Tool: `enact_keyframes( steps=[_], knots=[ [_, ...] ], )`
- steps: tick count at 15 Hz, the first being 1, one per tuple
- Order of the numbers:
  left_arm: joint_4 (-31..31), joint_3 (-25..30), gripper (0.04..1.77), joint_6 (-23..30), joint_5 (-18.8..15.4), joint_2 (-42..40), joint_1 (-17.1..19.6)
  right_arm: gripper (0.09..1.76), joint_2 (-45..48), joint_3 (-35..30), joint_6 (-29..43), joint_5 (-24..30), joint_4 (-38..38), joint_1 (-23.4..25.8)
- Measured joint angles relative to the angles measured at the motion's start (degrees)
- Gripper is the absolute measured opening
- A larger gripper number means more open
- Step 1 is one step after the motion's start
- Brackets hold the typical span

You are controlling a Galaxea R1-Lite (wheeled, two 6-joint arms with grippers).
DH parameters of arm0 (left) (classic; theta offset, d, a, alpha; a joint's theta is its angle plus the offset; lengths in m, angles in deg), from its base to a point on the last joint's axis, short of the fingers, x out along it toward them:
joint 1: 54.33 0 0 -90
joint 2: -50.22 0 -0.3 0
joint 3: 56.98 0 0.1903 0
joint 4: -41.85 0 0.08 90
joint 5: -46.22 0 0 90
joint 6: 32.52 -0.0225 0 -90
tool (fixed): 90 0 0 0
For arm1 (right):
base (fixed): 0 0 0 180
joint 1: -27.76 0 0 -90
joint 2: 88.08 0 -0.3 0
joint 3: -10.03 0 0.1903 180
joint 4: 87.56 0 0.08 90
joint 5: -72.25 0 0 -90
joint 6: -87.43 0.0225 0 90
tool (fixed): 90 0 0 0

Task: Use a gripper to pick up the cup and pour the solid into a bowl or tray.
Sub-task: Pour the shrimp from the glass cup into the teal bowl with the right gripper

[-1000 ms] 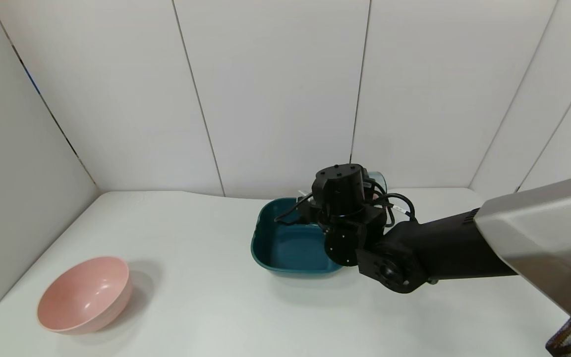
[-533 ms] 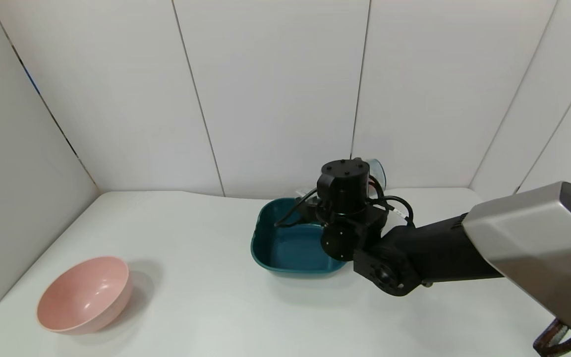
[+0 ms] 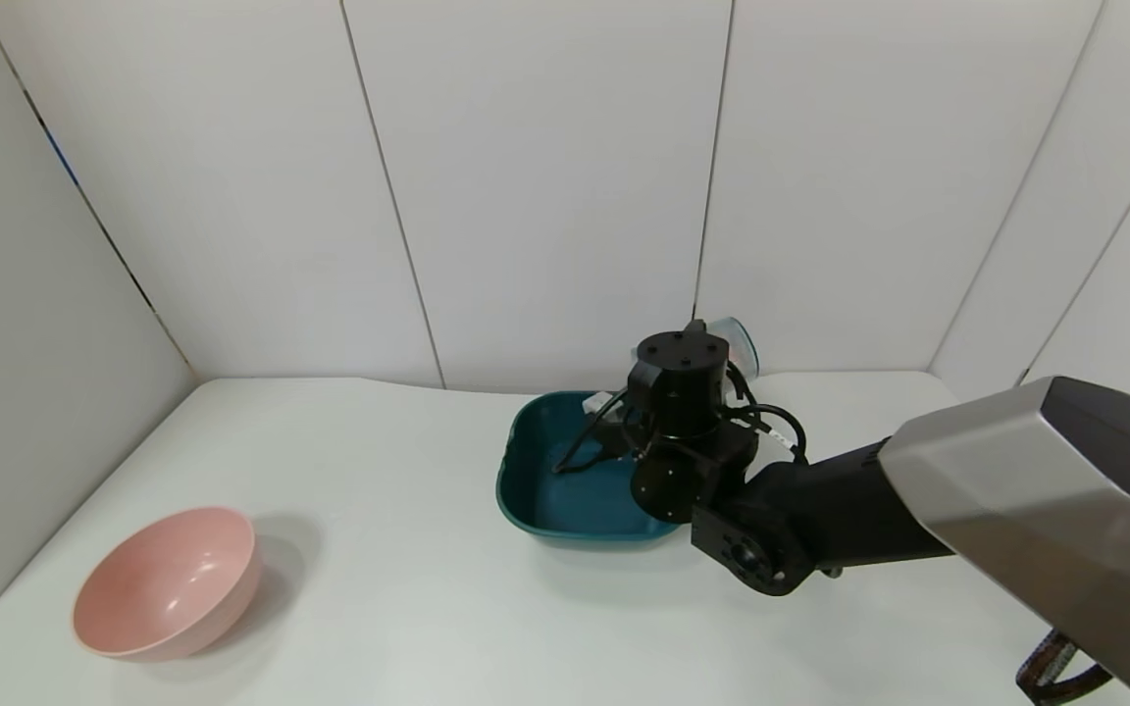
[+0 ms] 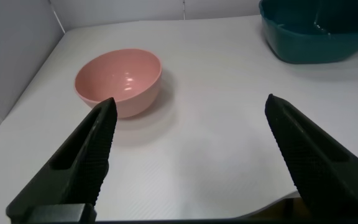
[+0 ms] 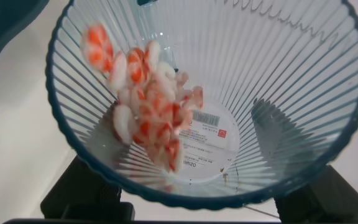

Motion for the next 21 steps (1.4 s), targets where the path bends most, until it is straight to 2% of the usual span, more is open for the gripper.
enact_keyframes(
  steps=[4, 17, 21],
  knots=[
    [0.0, 0.0, 1.72, 0.0, 0.0, 0.0, 0.0, 1.32, -0.6, 0.0, -4.7, 0.0, -0.9, -0.5],
    [0.0, 0.0, 1.72, 0.0, 0.0, 0.0, 0.0, 1.32, -2.3, -0.6, -23.8, -0.1, -12.8, -0.9],
    [0.0, 0.0, 1.72, 0.0, 0.0, 0.0, 0.0, 1.32, -2.9, -1.0, -24.8, 0.0, -14.4, -0.9]
  ],
)
